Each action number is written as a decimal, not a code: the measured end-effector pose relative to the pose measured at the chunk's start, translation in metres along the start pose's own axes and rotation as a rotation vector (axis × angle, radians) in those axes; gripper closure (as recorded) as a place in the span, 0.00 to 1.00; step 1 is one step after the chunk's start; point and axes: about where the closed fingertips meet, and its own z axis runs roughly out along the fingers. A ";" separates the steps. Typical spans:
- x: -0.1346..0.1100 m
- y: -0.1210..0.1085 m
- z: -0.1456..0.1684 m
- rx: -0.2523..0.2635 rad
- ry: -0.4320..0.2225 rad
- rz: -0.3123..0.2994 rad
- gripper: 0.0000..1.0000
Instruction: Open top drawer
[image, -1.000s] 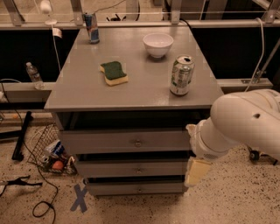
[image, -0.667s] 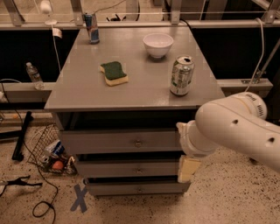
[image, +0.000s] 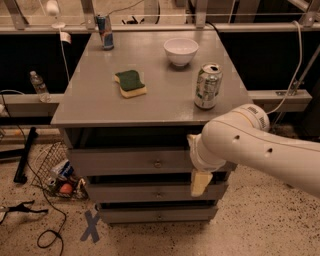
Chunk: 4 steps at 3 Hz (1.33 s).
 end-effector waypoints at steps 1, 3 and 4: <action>-0.005 -0.018 0.020 0.000 -0.011 -0.017 0.00; -0.005 -0.038 0.062 -0.028 -0.033 -0.002 0.00; -0.001 -0.039 0.078 -0.036 -0.028 0.018 0.00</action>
Offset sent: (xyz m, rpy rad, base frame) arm 0.0720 0.0218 -0.0454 0.0453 0.0395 0.0346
